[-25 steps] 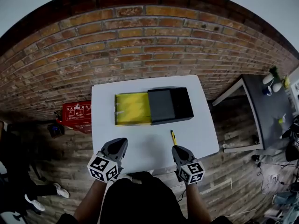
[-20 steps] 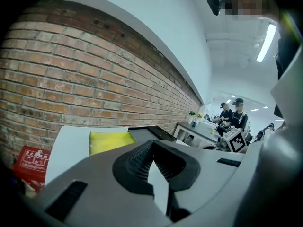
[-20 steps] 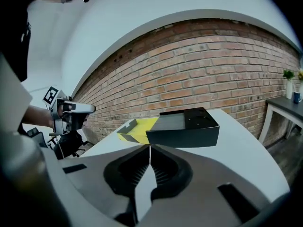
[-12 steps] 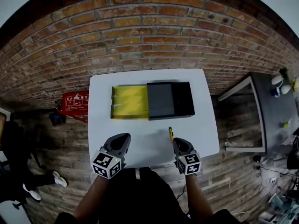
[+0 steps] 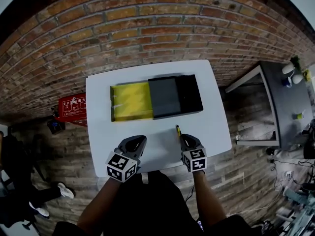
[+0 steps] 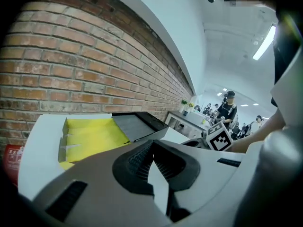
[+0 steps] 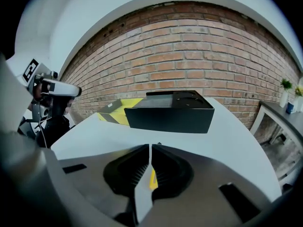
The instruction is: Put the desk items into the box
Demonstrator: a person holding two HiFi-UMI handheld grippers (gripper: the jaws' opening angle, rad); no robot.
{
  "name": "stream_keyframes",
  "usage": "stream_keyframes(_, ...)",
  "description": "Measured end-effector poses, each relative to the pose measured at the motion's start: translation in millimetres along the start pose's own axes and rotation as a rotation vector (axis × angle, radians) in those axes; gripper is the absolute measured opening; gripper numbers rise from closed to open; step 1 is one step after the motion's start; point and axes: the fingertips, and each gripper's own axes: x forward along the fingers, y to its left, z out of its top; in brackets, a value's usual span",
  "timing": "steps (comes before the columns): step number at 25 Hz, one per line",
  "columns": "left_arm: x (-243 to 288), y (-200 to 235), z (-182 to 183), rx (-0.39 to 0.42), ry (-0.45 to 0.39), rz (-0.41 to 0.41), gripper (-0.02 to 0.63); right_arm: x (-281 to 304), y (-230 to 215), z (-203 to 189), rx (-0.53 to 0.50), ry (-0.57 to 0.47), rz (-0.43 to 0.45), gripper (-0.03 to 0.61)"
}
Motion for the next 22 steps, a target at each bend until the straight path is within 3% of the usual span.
stream_keyframes(7,16,-9,-9,0.026,0.04,-0.062,0.014,14,-4,-17,-0.003,0.075,-0.042,0.031)
stream_keyframes(10,17,-10,-11,0.024,0.045,-0.072,0.014,17,-5,-26,0.001,0.106,-0.047,0.083)
stream_keyframes(14,17,-5,-14,0.022,0.051,-0.069,0.014,23,-7,-34,0.004,0.134,-0.062,0.097)
stream_keyframes(22,13,2,-14,0.024,0.055,-0.066,0.014,30,-11,-46,0.04,0.174,-0.097,0.082)
